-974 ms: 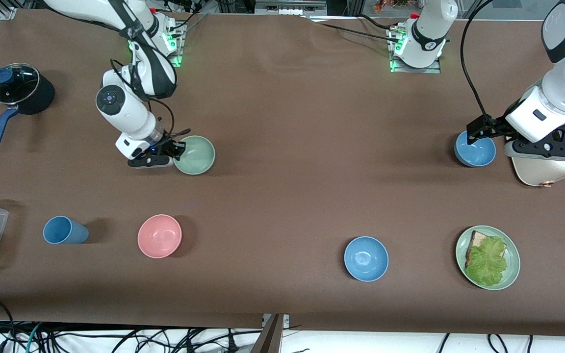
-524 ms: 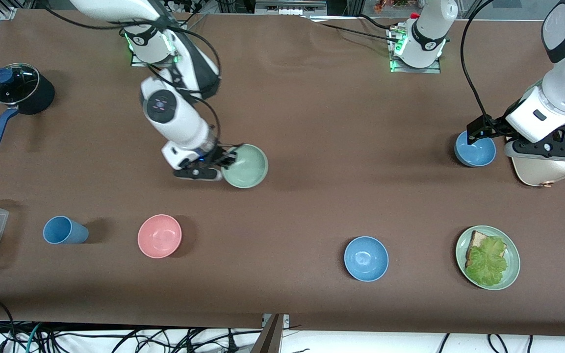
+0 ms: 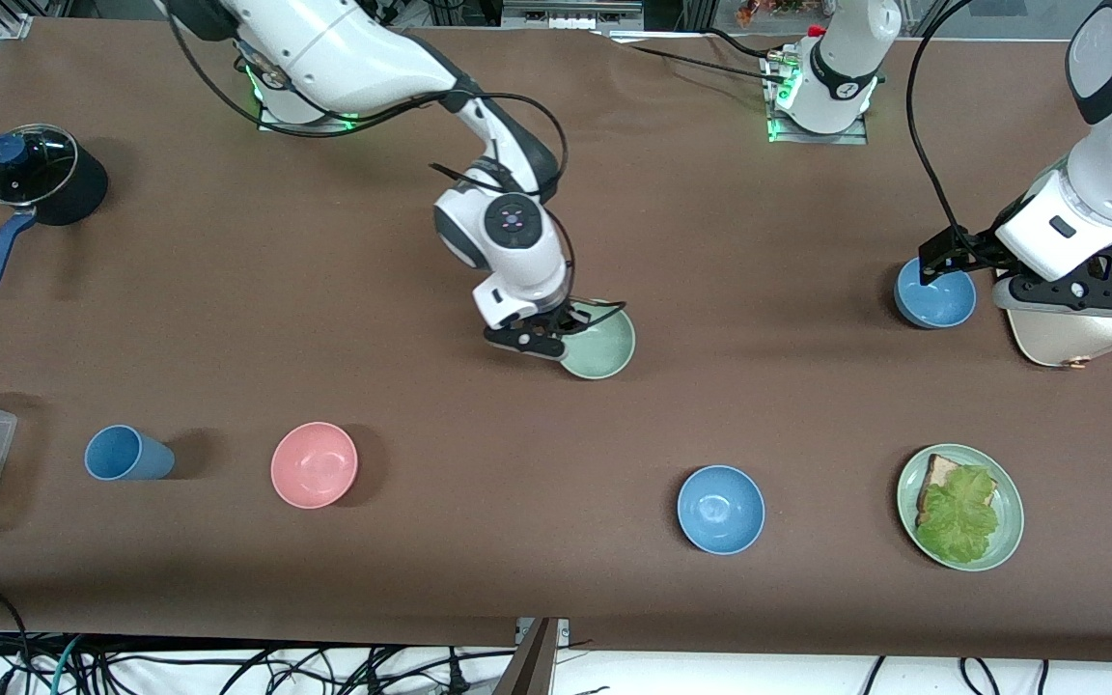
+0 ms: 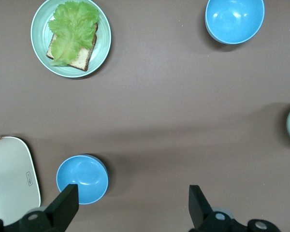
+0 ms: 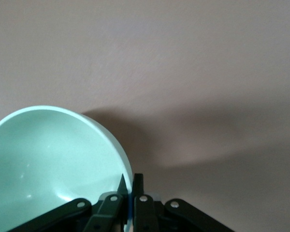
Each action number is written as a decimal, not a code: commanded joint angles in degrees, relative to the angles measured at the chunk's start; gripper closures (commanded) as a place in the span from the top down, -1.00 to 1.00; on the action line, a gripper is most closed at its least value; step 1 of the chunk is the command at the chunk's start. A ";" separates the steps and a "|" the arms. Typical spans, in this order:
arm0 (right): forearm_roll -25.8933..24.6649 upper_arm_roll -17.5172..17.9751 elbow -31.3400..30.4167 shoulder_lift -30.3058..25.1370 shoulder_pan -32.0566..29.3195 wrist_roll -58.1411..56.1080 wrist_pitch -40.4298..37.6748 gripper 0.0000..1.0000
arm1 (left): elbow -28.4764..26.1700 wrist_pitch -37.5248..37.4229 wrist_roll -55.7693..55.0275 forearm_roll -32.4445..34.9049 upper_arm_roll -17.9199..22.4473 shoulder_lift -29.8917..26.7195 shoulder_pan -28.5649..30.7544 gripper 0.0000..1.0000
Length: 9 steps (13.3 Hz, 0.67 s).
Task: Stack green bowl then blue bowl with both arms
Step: 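Slide the green bowl to the table middle and release it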
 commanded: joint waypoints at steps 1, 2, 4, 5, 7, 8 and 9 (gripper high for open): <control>-1.13 -1.33 2.92 1.49 0.90 1.44 -0.76 -0.10 | 1.26 -0.44 -0.37 -1.49 0.24 0.44 -0.06 1.00; -1.22 -1.42 2.83 1.49 0.90 1.44 -0.76 0.74 | 1.17 -0.44 -0.37 -1.49 0.24 0.44 -0.06 1.00; -1.39 -1.68 2.92 0.97 0.64 0.48 -0.84 1.00 | 1.26 -0.44 -0.37 -1.49 0.24 0.44 -0.06 1.00; -1.39 -2.21 3.01 0.36 0.29 -0.75 -1.45 1.00 | 1.26 -0.44 -0.37 -1.49 0.24 0.36 -0.06 1.00; -0.87 -3.79 3.01 -2.54 -1.55 -2.33 -4.60 1.00 | 1.26 -0.44 -0.37 -1.49 0.24 0.36 -0.06 1.00; -0.61 -3.71 3.01 -4.90 -3.65 -4.60 -8.54 1.00 | 1.26 -0.44 -0.37 -1.49 0.24 0.44 -0.06 1.00; -0.43 -3.70 2.92 -6.75 -5.58 -7.85 -11.54 1.00 | 1.26 -0.44 -0.37 -1.49 0.24 0.44 -0.06 1.00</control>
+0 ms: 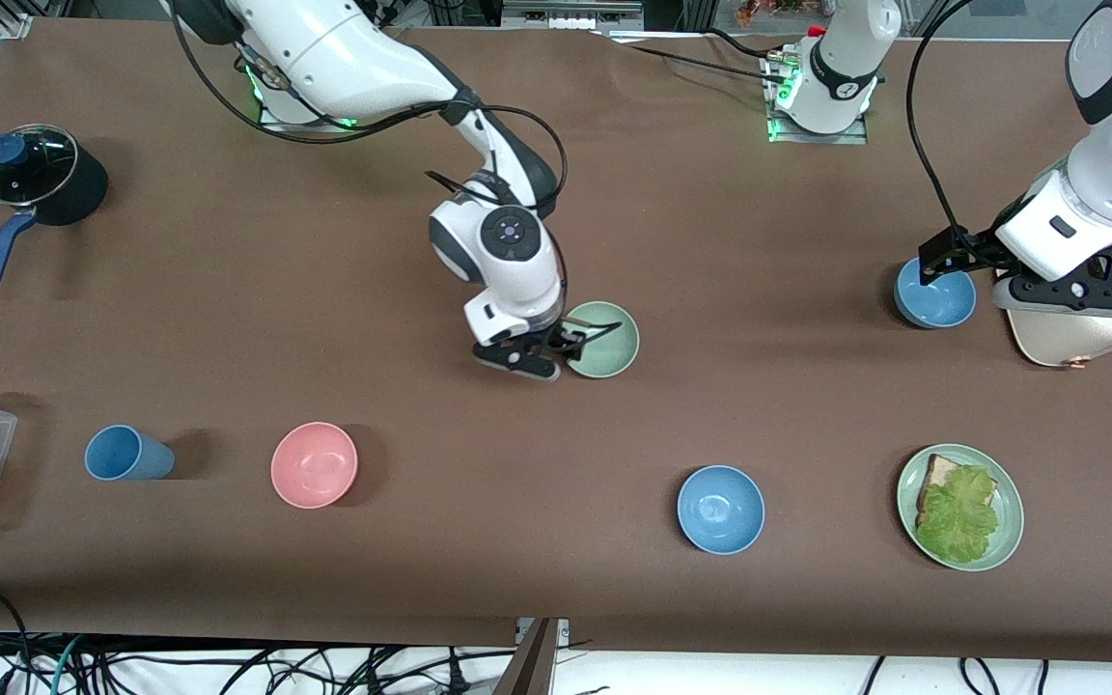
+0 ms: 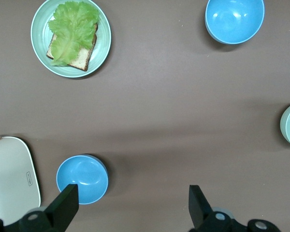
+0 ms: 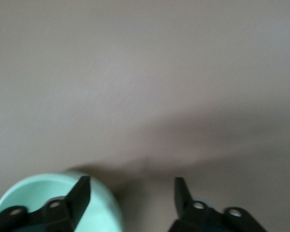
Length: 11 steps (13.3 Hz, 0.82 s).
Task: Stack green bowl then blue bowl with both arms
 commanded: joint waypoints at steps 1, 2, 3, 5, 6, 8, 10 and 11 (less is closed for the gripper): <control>0.02 0.59 -1.36 -6.71 -5.47 -8.30 -7.97 1.00 | 1.26 -0.44 -0.37 -1.49 0.23 0.35 -0.06 1.00; 0.63 0.58 -1.63 -8.91 -7.31 -10.78 -10.25 1.00 | 1.26 -0.44 -0.37 -1.49 0.23 0.44 -0.06 1.00; 2.03 0.58 -1.63 -10.49 -9.94 -12.72 -12.89 1.00 | 1.26 -0.44 -0.37 -1.49 0.23 0.44 -0.06 1.00; 7.28 0.59 -1.80 -14.88 -14.34 -22.70 -17.98 1.00 | 1.17 -0.44 -0.45 -1.49 0.23 0.44 -0.06 1.00; 10.71 0.24 -2.76 -17.52 -16.71 -26.58 -20.71 1.00 | 1.26 -0.44 -0.46 -1.49 0.23 0.44 -0.06 1.00; 12.41 0.06 -7.05 -23.49 -21.81 -32.74 -22.92 1.00 | 1.26 -0.36 -0.46 -1.49 0.23 0.79 -0.06 1.00; 12.41 -0.20 -11.28 -29.29 -25.59 -36.81 -25.12 1.00 | 1.26 -0.27 -0.37 -1.67 0.32 0.97 -0.06 1.00; 12.41 -0.99 -11.47 -31.15 -26.04 -36.99 -27.48 1.00 | 1.34 -0.27 -0.63 -1.67 0.23 2.01 -0.15 1.00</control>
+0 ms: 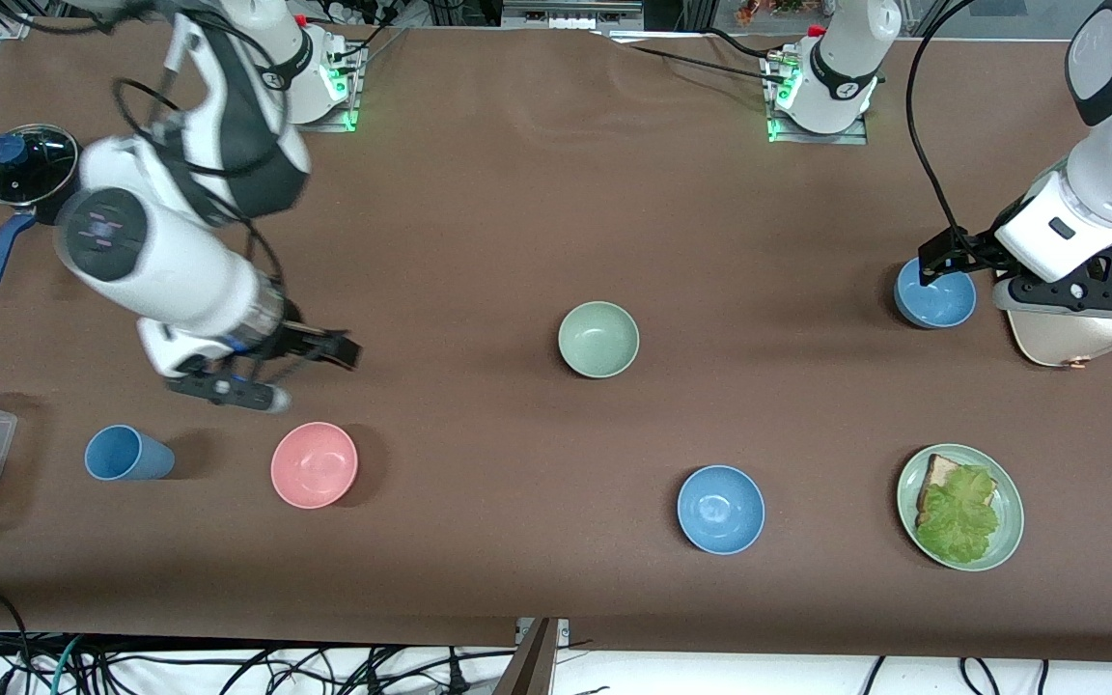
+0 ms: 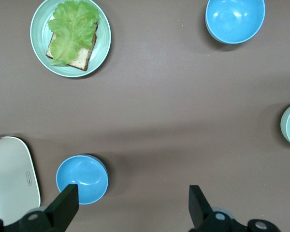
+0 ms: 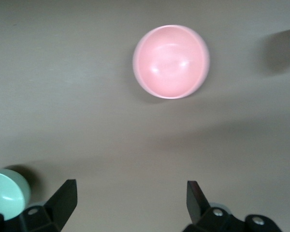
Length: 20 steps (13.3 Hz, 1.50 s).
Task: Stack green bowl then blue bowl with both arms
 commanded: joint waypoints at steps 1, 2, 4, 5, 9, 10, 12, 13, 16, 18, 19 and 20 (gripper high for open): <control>1.09 -1.38 -5.27 -7.85 -1.59 -2.05 -4.92 1.00 | 1.32 -0.35 -0.54 -2.62 0.31 1.98 0.02 1.00; 1.09 -2.26 -4.57 -8.90 -1.59 -2.66 -6.52 1.00 | 1.32 -0.44 -0.46 -3.16 0.48 2.07 0.20 1.00; 1.17 -5.77 -1.85 -8.83 -1.68 -8.69 -10.12 1.00 | 1.15 -0.62 -0.37 -2.81 0.48 2.59 1.25 1.00; 1.35 -7.35 -0.09 -8.65 -1.68 -12.12 -11.96 1.00 | 1.15 -0.62 -0.37 -2.81 0.48 2.60 1.69 1.00; 1.44 -9.48 0.89 -9.62 -1.68 -15.75 -16.81 1.00 | 1.06 -2.81 3.82 -2.28 0.57 3.12 1.87 1.00; 1.35 -10.18 0.98 -9.70 -1.68 -17.85 -16.82 1.00 | 0.63 -3.60 8.72 -2.28 0.57 3.21 2.74 1.00; 1.26 -10.88 0.98 -10.14 -1.68 -22.33 -18.39 1.00 | -0.08 -3.69 12.98 -2.20 0.57 4.08 4.67 1.00; 0.91 -11.06 1.07 -10.14 -1.68 -22.52 -19.18 1.00 | -1.04 -3.70 14.99 -2.19 0.57 4.09 5.73 1.00; 0.91 -13.95 1.59 -9.97 -1.68 -28.47 -19.10 1.00 | -4.03 -3.43 16.07 -2.19 0.48 4.00 7.67 1.00; 1.17 -15.98 1.59 -10.06 -1.68 -30.35 -19.19 1.00 | -6.40 -1.60 16.33 -2.11 0.13 3.91 7.67 0.99; 1.17 -16.07 1.68 -10.06 -1.68 -30.26 -19.19 1.00 | -7.89 0.50 16.51 -0.28 -0.04 3.91 7.67 0.99; 1.00 -16.07 1.77 -10.06 -1.68 -30.09 -19.28 1.00 | -10.25 3.57 17.03 1.83 -0.22 3.91 7.67 0.98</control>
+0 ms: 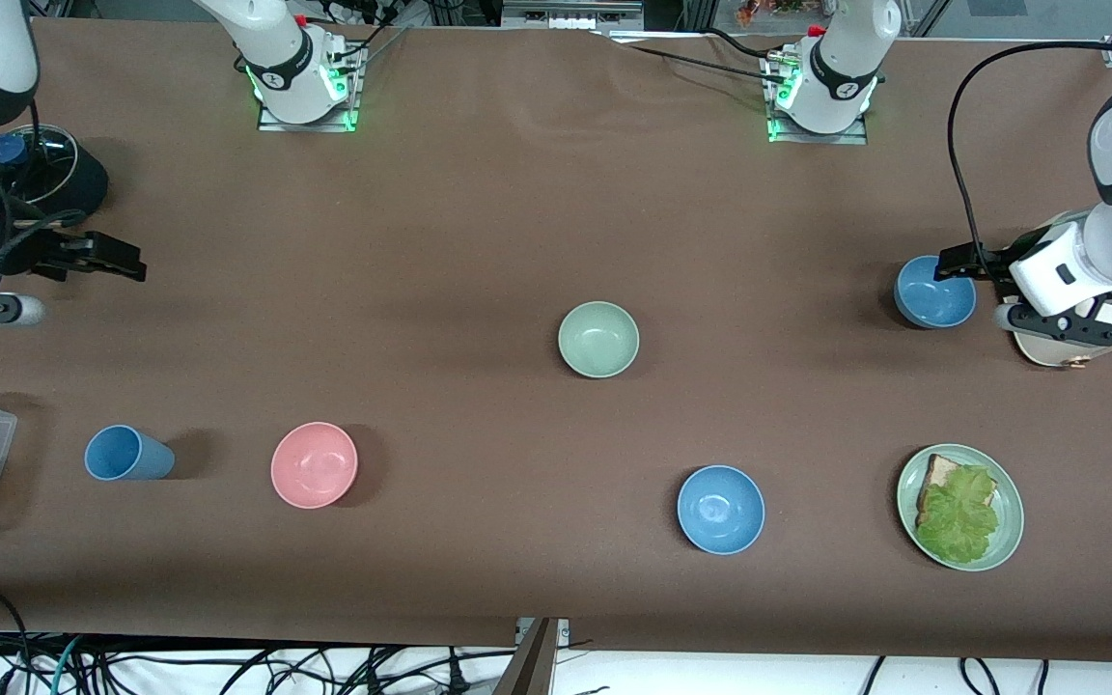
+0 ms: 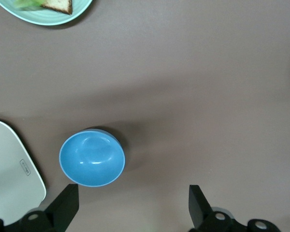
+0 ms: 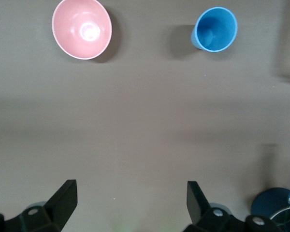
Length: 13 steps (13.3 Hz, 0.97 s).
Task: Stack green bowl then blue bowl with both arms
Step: 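Lower the left gripper onto the blue bowl's rim and grip it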
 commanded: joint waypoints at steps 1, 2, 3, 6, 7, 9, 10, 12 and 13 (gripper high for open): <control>0.40 -0.11 0.81 -0.58 0.04 -0.91 -1.54 1.00 | -8.04 8.63 3.18 2.78 -0.74 -1.56 0.64 0.97; 0.31 -0.02 0.81 -0.66 0.04 -0.82 -1.54 1.00 | -12.25 13.72 5.54 3.47 -0.74 -2.35 0.91 0.98; 0.14 0.24 0.81 -0.84 0.13 -0.73 -1.54 1.00 | -15.08 17.17 10.78 3.48 -0.74 -2.35 2.39 0.97; -0.56 0.95 0.81 -1.02 0.57 -0.64 -1.90 1.00 | -19.84 24.39 23.71 3.57 -0.65 -1.04 6.35 0.98; -0.39 0.95 0.81 -1.02 0.57 -0.64 -1.90 1.00 | -19.94 26.76 26.54 3.57 -0.65 0.36 8.53 0.98; -0.21 1.12 0.81 -1.02 0.91 -0.47 -1.90 1.00 | -19.86 31.77 32.16 3.57 -0.65 4.92 10.65 0.99; -0.13 1.12 0.81 -1.02 1.00 -0.38 -1.90 1.00 | -19.77 33.45 35.06 3.57 -0.65 6.86 12.14 1.00; -0.30 2.26 0.81 -1.10 1.27 -0.29 -1.90 1.00 | -19.59 37.57 39.03 3.57 -0.65 10.46 13.64 1.00; -0.48 2.61 0.81 -1.19 1.27 -0.29 -1.90 1.00 | -19.42 39.59 41.66 3.48 -0.65 12.31 14.70 1.00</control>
